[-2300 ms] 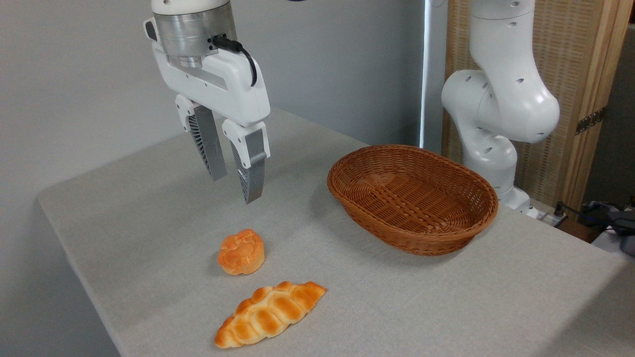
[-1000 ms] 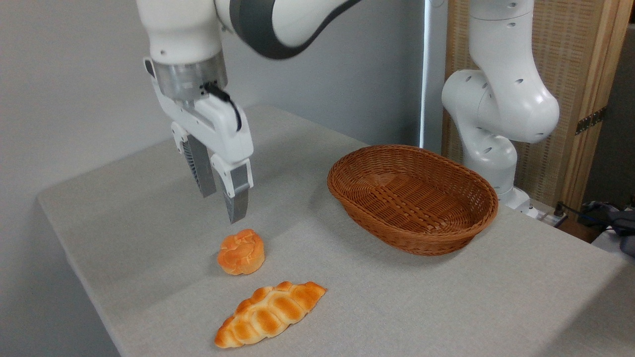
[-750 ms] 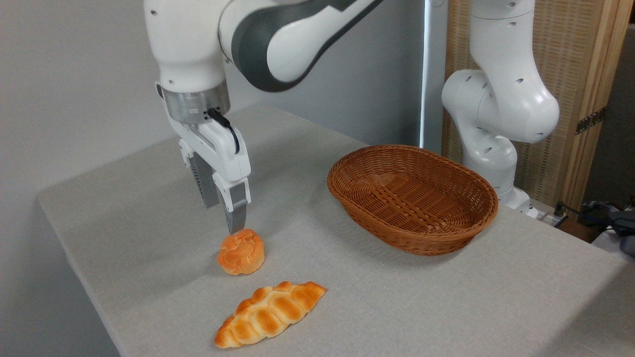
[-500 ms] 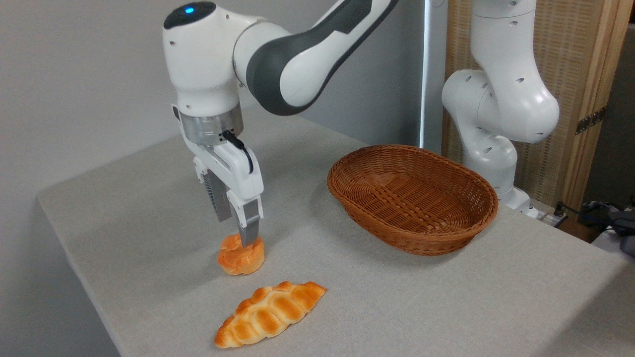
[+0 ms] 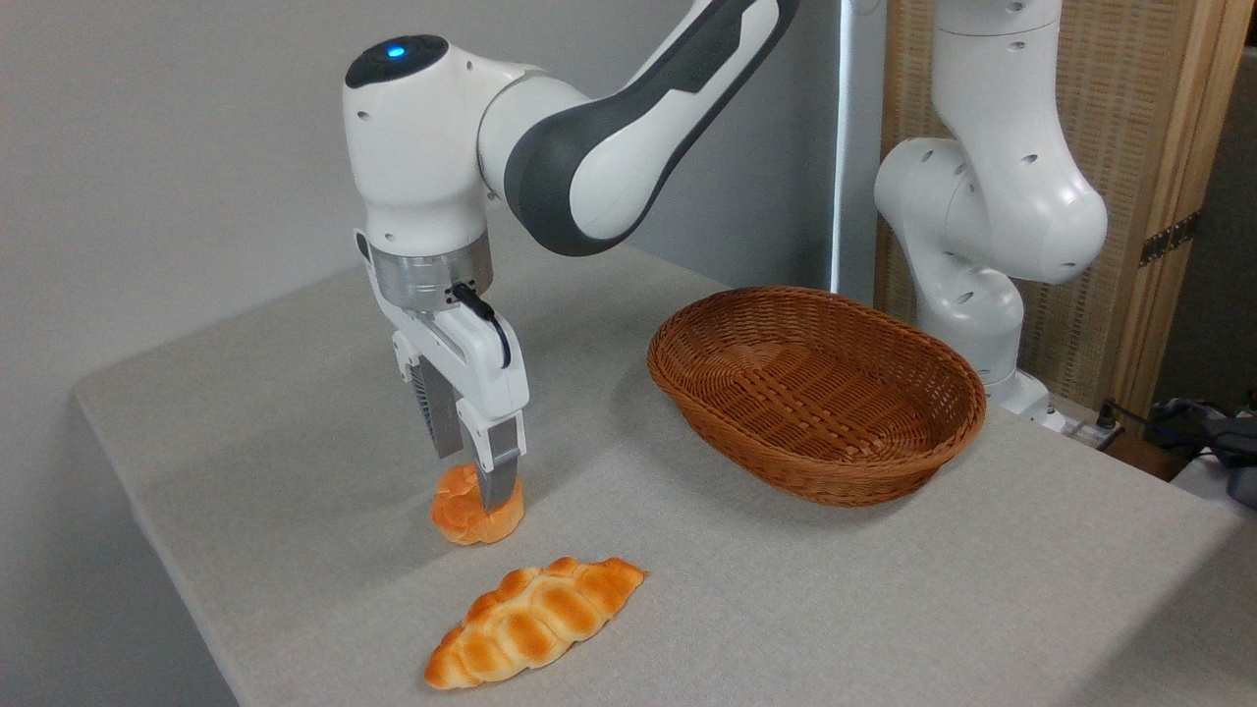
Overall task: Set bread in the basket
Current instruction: 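Close the gripper fingers around the round orange bun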
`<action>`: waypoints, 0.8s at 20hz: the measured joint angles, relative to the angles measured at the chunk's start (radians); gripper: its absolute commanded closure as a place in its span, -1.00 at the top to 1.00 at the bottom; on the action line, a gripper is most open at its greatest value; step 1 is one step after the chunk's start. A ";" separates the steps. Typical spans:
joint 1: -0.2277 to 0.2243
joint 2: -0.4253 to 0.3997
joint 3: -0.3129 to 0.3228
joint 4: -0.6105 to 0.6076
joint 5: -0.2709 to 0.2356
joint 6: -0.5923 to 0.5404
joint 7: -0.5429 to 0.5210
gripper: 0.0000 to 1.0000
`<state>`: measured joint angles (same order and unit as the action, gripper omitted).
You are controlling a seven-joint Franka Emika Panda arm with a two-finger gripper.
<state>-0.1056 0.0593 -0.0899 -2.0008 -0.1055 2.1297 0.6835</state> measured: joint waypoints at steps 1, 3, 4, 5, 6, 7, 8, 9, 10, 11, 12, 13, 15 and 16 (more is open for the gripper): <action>0.000 0.000 0.000 -0.007 0.005 0.012 0.001 1.00; 0.000 0.001 0.000 -0.017 0.012 0.028 0.001 1.00; 0.000 0.001 0.000 -0.020 0.013 0.033 0.002 0.99; 0.000 0.002 0.000 -0.021 0.013 0.038 0.002 0.96; 0.000 0.005 0.000 -0.023 0.013 0.044 0.002 0.82; 0.000 0.009 0.000 -0.024 0.014 0.049 0.002 0.69; 0.000 0.011 0.000 -0.025 0.014 0.052 0.002 0.44; 0.000 0.014 0.000 -0.025 0.014 0.053 0.002 0.28; 0.000 0.016 0.000 -0.025 0.014 0.054 0.002 0.19; 0.000 0.016 0.000 -0.025 0.014 0.054 0.003 0.10; 0.000 0.017 0.000 -0.025 0.014 0.054 0.003 0.07; 0.000 0.017 0.000 -0.025 0.014 0.054 0.003 0.07; 0.000 0.018 0.000 -0.025 0.014 0.054 0.003 0.07; 0.000 0.018 0.000 -0.025 0.014 0.054 0.003 0.07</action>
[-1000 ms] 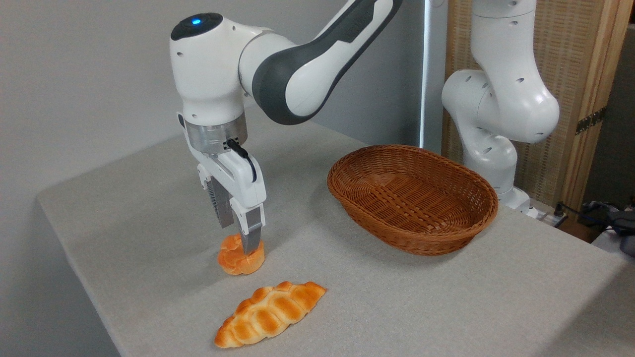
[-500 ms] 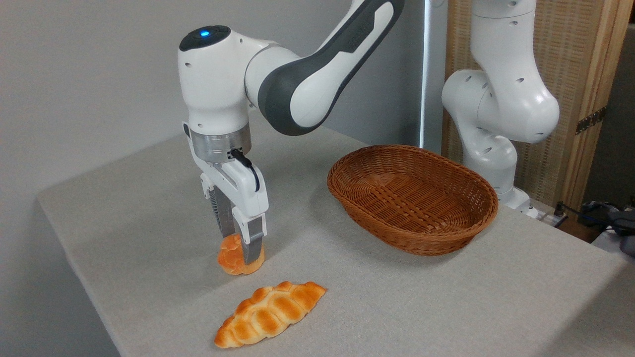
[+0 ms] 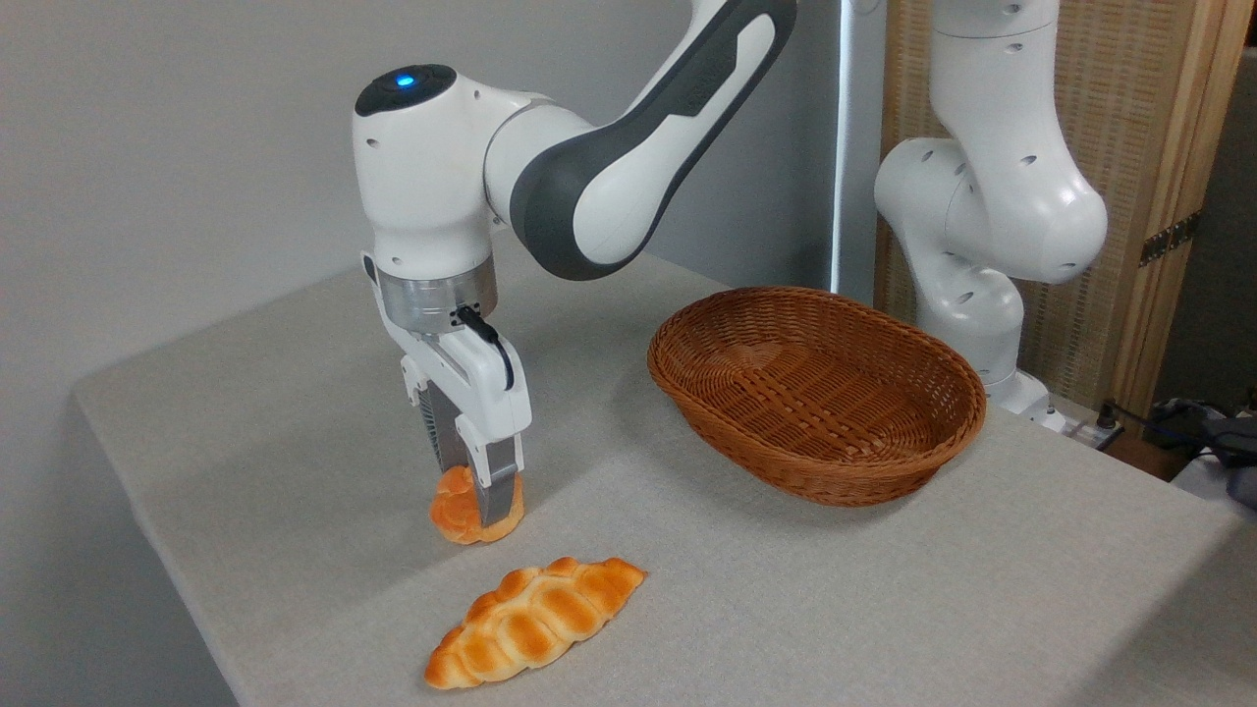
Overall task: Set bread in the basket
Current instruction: 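Close the gripper fingers around the round orange bun, then lift the bun and carry it over the wicker basket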
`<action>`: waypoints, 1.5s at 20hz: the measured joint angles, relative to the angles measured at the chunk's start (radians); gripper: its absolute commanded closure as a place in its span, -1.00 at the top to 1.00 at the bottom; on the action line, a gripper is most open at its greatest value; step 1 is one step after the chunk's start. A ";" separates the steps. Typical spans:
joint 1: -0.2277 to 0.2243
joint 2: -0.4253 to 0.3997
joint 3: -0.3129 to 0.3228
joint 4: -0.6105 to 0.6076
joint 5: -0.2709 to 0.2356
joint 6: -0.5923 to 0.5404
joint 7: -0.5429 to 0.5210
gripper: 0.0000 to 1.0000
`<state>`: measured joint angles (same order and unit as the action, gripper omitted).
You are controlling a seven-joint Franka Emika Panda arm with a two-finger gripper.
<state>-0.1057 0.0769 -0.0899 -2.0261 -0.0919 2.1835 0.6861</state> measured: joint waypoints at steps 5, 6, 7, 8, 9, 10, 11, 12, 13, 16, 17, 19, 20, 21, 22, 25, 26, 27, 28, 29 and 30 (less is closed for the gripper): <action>0.000 0.000 0.000 0.000 0.000 0.000 0.000 -0.06; 0.000 0.000 0.000 0.000 0.000 0.000 0.000 -0.06; 0.000 0.000 0.000 0.000 0.000 0.000 0.000 -0.06; 0.000 0.000 0.000 0.000 0.000 0.000 0.000 -0.06; 0.000 0.000 0.000 0.000 0.000 0.000 0.000 -0.06; 0.000 0.000 0.000 0.000 0.000 0.000 0.000 -0.06; 0.000 0.000 0.000 0.000 0.000 0.000 0.000 -0.07; 0.000 0.000 0.000 0.000 0.000 0.000 0.000 -0.07; 0.000 0.000 0.000 0.000 0.000 0.000 0.000 -0.15; 0.000 0.000 0.000 0.000 0.000 0.000 0.000 -0.19; 0.000 0.000 0.000 0.000 0.000 0.000 0.000 -0.19; 0.000 0.000 0.000 0.000 0.000 0.000 0.000 -0.18; 0.000 -0.001 0.000 0.000 0.000 0.000 0.000 -0.18; 0.000 -0.003 0.000 0.000 0.000 0.000 0.000 -0.18; 0.000 -0.007 0.000 0.000 0.000 0.000 0.000 -0.18; 0.000 -0.036 0.000 0.000 0.000 -0.033 0.000 -0.18; 0.000 -0.052 0.000 0.000 0.000 -0.056 0.000 -0.18; 0.000 -0.071 0.001 0.001 0.000 -0.082 0.000 -0.18; 0.000 -0.092 0.002 0.001 0.000 -0.113 0.000 -0.16; 0.000 -0.120 0.004 0.001 0.000 -0.152 0.000 -0.16; 0.000 -0.148 0.005 0.002 0.000 -0.191 0.000 -0.16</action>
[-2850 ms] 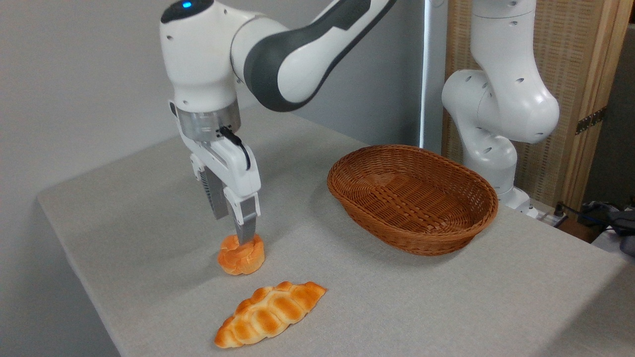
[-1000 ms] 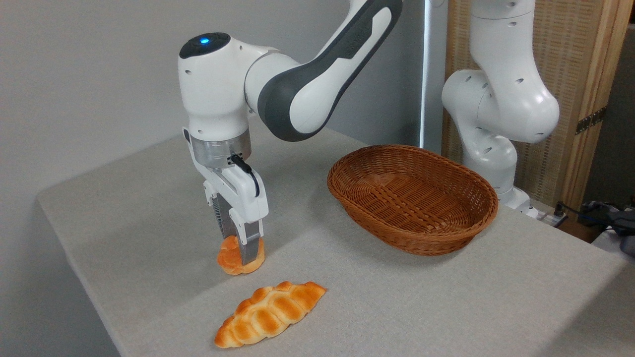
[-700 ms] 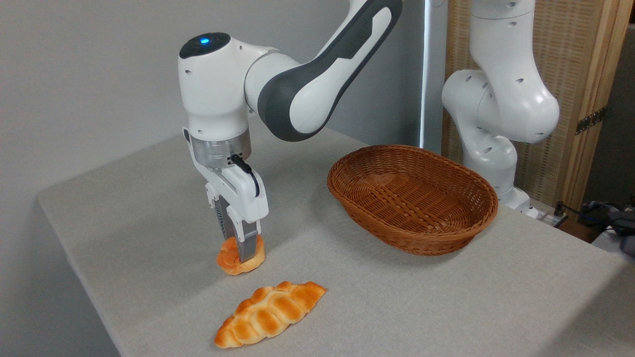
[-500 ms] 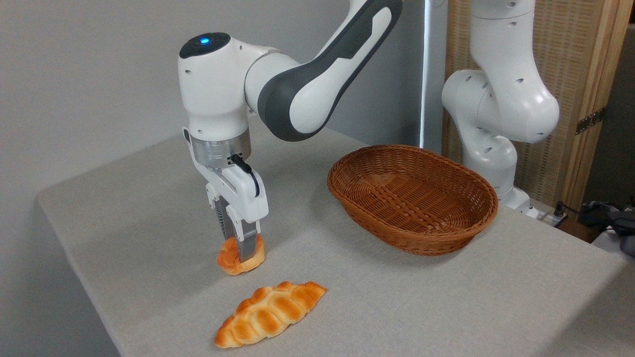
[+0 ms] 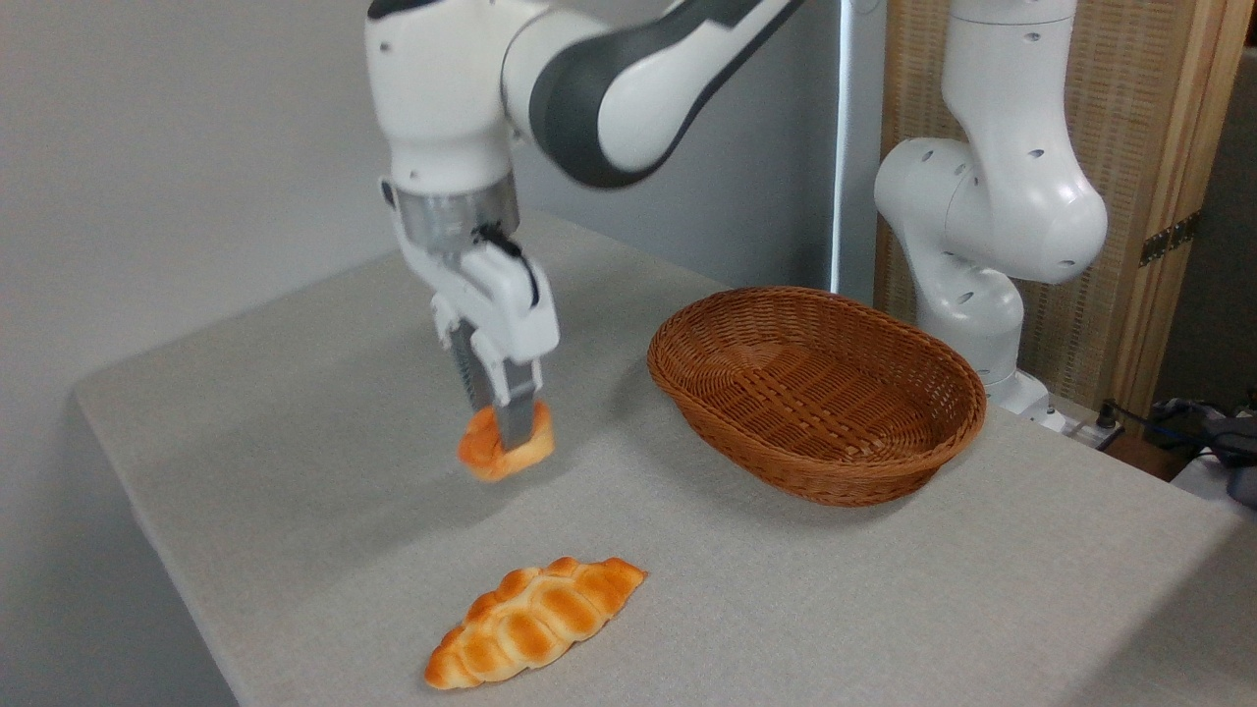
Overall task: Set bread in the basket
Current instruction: 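Lift the bun and carry it over the wicker basket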
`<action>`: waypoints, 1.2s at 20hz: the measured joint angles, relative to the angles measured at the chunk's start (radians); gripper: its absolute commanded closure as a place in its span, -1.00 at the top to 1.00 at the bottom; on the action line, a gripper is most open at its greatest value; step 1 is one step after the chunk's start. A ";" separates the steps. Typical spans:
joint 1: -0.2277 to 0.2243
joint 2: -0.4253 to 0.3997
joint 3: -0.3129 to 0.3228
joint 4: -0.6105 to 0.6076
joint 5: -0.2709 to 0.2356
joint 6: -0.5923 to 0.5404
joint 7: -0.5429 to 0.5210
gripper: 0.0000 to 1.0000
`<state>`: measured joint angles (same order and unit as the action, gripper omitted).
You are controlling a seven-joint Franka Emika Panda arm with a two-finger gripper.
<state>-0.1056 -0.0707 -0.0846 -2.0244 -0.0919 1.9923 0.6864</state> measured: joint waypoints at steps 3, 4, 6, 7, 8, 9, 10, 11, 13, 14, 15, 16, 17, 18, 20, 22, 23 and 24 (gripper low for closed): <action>0.000 -0.083 0.000 0.000 0.000 -0.106 0.004 -0.16; 0.000 -0.110 0.000 0.000 0.000 -0.149 0.011 -0.16; -0.001 -0.173 0.001 -0.010 0.000 -0.238 0.033 -0.16; -0.001 -0.203 0.001 -0.023 0.000 -0.267 0.041 -0.16; -0.001 -0.238 0.002 -0.047 0.000 -0.287 0.048 -0.16; -0.003 -0.271 0.002 -0.076 -0.001 -0.296 0.056 -0.16; -0.008 -0.304 0.003 -0.113 -0.001 -0.298 0.064 -0.16; -0.018 -0.337 0.006 -0.154 -0.001 -0.299 0.076 -0.16; -0.053 -0.393 0.023 -0.233 -0.001 -0.299 0.094 -0.16; -0.076 -0.417 0.039 -0.268 -0.001 -0.299 0.096 -0.15; -0.098 -0.439 0.058 -0.297 -0.001 -0.298 0.096 -0.15; -0.116 -0.457 0.077 -0.319 -0.001 -0.298 0.097 -0.15; -0.133 -0.475 0.095 -0.337 -0.001 -0.299 0.099 -0.14; -0.150 -0.489 0.110 -0.350 0.002 -0.305 0.103 -0.14; -0.184 -0.506 0.130 -0.365 0.026 -0.345 0.120 -0.11; -0.217 -0.511 0.135 -0.382 0.056 -0.380 0.136 0.06; -0.226 -0.511 0.135 -0.391 0.060 -0.382 0.142 0.13; -0.234 -0.510 0.135 -0.401 0.063 -0.382 0.152 0.34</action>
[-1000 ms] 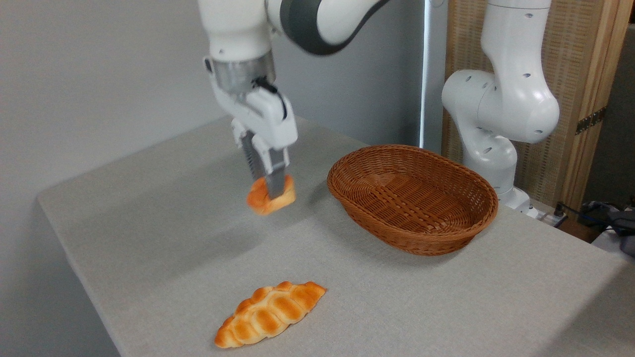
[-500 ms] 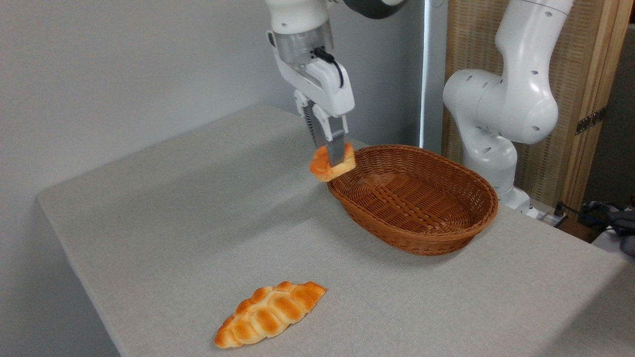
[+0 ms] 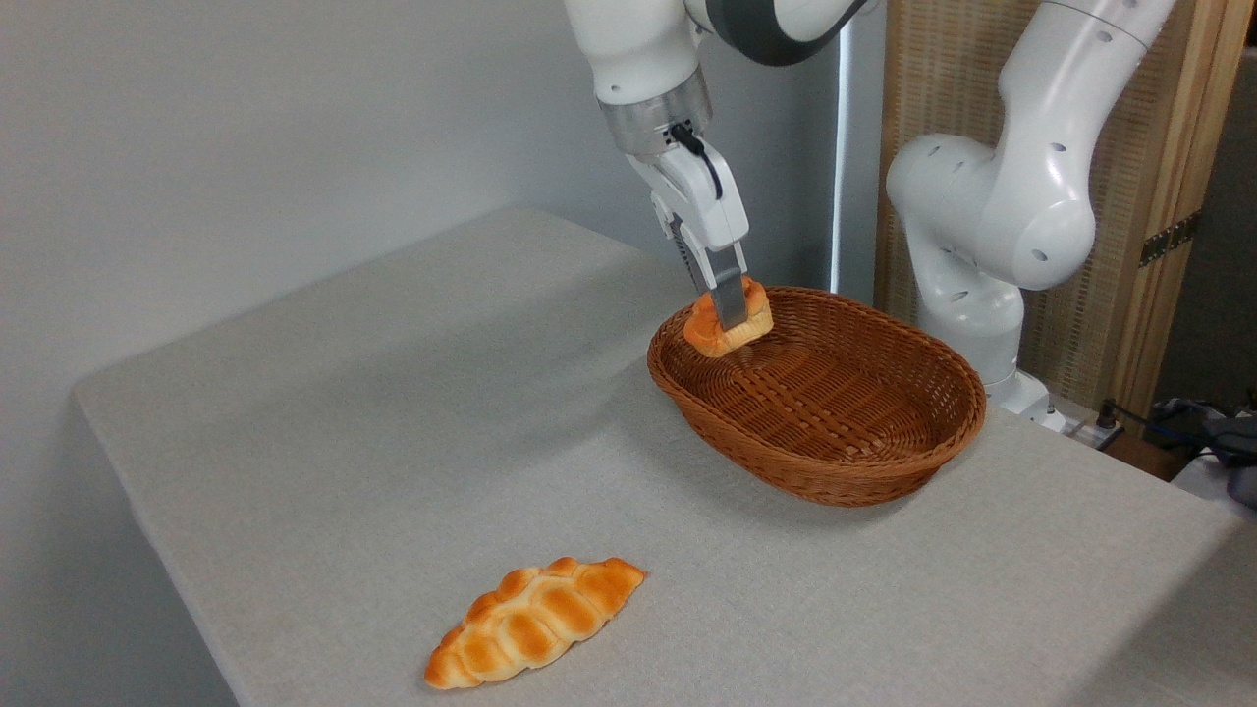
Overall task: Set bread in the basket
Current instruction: 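Lift the bun and carry it over the wicker basket, then lower the bun into the basket and open the gripper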
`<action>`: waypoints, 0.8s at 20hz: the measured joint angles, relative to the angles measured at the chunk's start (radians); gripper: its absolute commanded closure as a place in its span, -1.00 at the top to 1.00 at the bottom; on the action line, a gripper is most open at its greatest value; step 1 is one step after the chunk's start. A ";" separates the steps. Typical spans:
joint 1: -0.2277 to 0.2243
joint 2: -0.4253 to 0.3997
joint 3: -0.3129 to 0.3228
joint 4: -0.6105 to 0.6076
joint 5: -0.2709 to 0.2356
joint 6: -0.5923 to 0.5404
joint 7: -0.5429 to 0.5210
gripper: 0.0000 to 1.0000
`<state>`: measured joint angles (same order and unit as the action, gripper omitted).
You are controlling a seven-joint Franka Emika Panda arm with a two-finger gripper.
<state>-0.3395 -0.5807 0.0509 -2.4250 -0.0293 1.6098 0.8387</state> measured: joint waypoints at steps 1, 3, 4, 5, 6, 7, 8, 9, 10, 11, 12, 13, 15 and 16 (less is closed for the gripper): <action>-0.008 0.001 0.000 -0.007 0.001 0.000 0.008 0.58; -0.022 0.004 0.000 -0.013 0.001 0.000 0.015 0.70; -0.029 0.005 0.000 -0.013 0.001 0.000 0.017 0.74; -0.040 0.006 0.000 -0.013 0.002 0.001 0.018 0.82; -0.049 0.008 0.000 -0.013 0.002 0.002 0.018 0.89; -0.057 0.011 0.000 -0.013 0.002 0.003 0.018 0.94; -0.063 0.014 0.000 -0.013 0.002 0.003 0.018 0.98; -0.067 0.018 0.000 -0.013 0.002 0.004 0.018 0.99; -0.069 0.021 0.000 -0.013 0.002 0.004 0.018 0.99; -0.070 0.025 0.000 -0.013 0.002 0.004 0.018 0.99; -0.070 0.028 0.000 -0.013 0.002 0.004 0.018 0.99; -0.070 0.029 0.000 -0.013 0.002 0.004 0.018 0.99; -0.071 0.031 0.000 -0.013 0.002 0.004 0.018 1.00; -0.075 0.033 0.000 -0.013 0.002 0.004 0.019 1.00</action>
<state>-0.4141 -0.5478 0.0512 -2.4382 -0.0274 1.6141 0.8575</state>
